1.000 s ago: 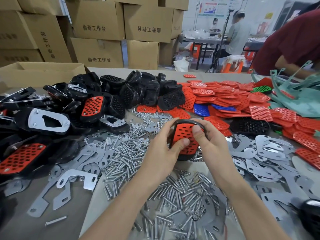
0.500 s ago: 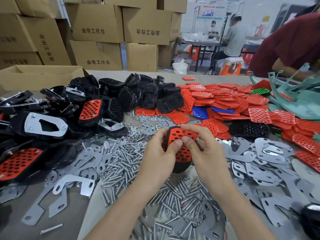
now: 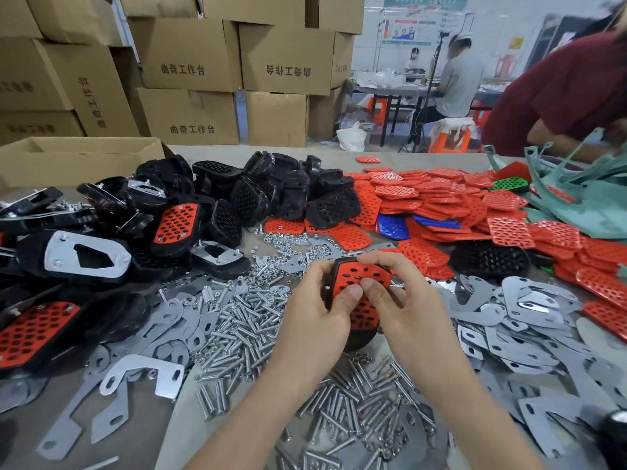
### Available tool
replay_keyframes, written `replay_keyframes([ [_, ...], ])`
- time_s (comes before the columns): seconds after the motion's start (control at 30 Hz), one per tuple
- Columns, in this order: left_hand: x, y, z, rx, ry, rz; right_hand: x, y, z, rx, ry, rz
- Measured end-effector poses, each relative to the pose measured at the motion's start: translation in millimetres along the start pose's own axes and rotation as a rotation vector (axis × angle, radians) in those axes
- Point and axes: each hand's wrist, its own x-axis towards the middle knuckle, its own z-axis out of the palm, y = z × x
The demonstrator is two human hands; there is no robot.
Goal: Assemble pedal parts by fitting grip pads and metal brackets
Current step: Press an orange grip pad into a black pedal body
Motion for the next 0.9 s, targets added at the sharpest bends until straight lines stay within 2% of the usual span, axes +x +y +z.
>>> replay_keyframes([
  [0.07, -2, 0, 0, 0.051, -0.015, 0.049, -4, -3, 0, -0.069, 0.010, -0.008],
  [0.3, -14, 1, 3, 0.234, -0.061, 0.195, -14, -22, -16, -0.564, 0.087, -0.149],
  [0.43, -19, 1, 4, 0.252, -0.095, 0.228, -18, -34, -20, -0.695, 0.061, -0.201],
  [0.57, -20, 3, 1, 0.188, -0.118, 0.203, -17, -43, -20, -0.653, -0.023, -0.159],
  [0.73, -23, 4, 0, 0.062, -0.272, 0.170, -17, -48, -26, -0.576, -0.079, -0.086],
  [0.9, -26, 0, -1, 0.156, -0.313, 0.234, -24, -49, -36, -0.567, -0.092, -0.056],
])
